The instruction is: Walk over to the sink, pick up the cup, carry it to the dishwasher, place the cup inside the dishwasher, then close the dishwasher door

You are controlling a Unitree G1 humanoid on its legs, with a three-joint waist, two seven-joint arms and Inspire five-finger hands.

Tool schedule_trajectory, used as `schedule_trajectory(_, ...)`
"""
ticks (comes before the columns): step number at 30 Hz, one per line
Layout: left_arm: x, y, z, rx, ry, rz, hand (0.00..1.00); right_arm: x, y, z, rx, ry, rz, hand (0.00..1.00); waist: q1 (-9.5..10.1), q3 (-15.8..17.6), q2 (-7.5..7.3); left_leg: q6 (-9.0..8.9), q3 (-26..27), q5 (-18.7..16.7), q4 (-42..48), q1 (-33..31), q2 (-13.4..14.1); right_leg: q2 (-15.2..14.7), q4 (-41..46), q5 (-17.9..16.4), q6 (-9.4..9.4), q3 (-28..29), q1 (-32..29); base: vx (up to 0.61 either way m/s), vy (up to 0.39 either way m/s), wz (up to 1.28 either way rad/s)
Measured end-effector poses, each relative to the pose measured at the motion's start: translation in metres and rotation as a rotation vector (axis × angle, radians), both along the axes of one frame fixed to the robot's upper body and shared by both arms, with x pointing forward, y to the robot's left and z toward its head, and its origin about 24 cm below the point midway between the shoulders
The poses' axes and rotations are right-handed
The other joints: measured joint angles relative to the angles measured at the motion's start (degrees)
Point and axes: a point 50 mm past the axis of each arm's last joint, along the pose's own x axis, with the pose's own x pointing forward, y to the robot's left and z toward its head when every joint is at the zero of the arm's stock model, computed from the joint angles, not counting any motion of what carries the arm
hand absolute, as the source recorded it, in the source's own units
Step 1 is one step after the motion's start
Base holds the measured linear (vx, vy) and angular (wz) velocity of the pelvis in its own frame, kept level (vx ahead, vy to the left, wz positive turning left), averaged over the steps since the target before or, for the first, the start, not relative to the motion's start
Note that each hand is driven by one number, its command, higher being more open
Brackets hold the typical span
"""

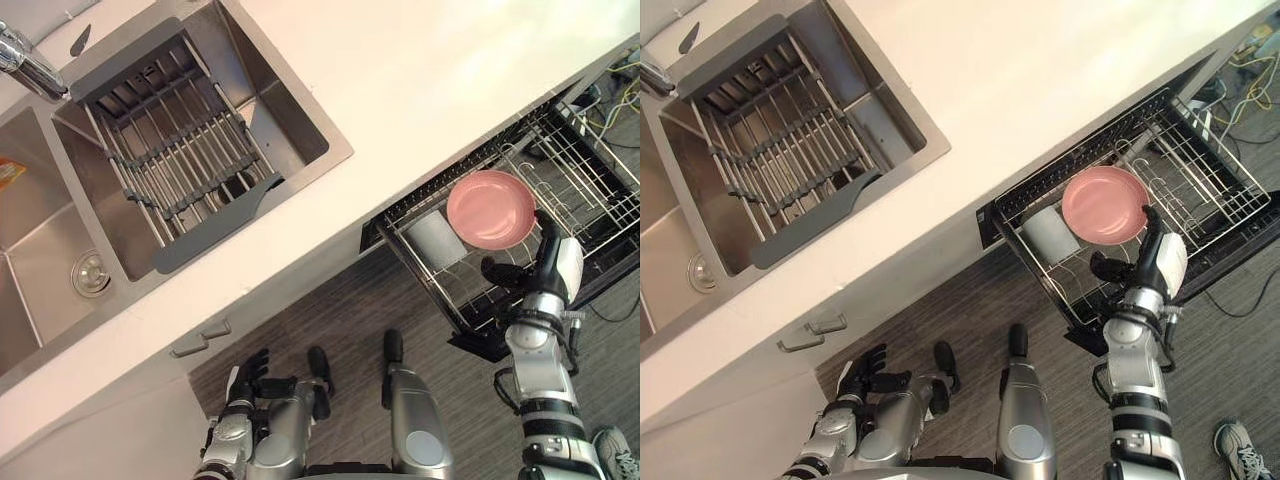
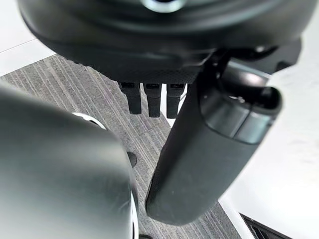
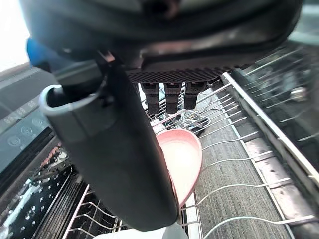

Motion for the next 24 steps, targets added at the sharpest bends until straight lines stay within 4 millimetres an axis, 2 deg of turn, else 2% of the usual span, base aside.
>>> schedule_trajectory(6, -0.003, 0.004, -0.002, 0.017, 0.019, -0.003, 0.90, -0.019, 0.014, 0.018, -0.016, -0.128, 0.035, 0.90, -0.54, -0.8, -1.39, -0.02, 0.4, 0.0, -0.2, 1.1, 0.3, 0.5, -2.2, 0.9, -0.01, 0.3, 1.8, 0.01, 0.004, -0.05)
schedule_trajectory(11, -0.005, 0.012, -0.002, 0.039, 0.026, 0.002, 0.90, -0.037, 0.014, 0.020, -0.002, -0.193, 0.036, 0.90, -0.95, -2.1, -3.66, -0.23, 0.7, -0.3, -0.4, 2.0, 0.5, 0.8, -3.7, 1.3, -0.01, 0.6, 3.1, 0.01, 0.004, -0.05)
schedule_trajectory(15, -0.013, 0.013, -0.006, 0.035, 0.054, 0.013, 0.90, -0.059, 0.006, 0.007, 0.094, -0.191, -0.009, 0.90, -1.08, -4.6, -4.05, -0.27, 1.1, -0.6, -1.0, 3.2, 0.4, 1.0, -5.2, 1.5, 0.17, 0.9, 4.5, 0.04, 0.013, -0.06)
schedule_trajectory(17, -0.016, 0.013, -0.007, 0.035, 0.061, 0.015, 0.90, -0.066, 0.003, 0.001, 0.146, -0.197, -0.033, 0.90, -1.16, -4.7, -4.03, -0.36, 1.3, -0.7, -1.2, 4.3, 0.4, 1.0, -5.7, 1.5, 0.18, 1.0, 5.7, 0.04, 0.023, -0.06)
schedule_trajectory(24, -0.028, 0.010, -0.012, -0.002, 0.094, 0.044, 0.90, -0.102, -0.013, -0.028, 0.423, -0.258, -0.216, 0.90, -1.57, -7.5, -3.79, -0.38, 2.0, -0.7, -3.4, 6.4, 0.3, 1.0, -6.5, 1.5, 0.29, 1.2, 6.8, 0.00, 0.007, -0.03)
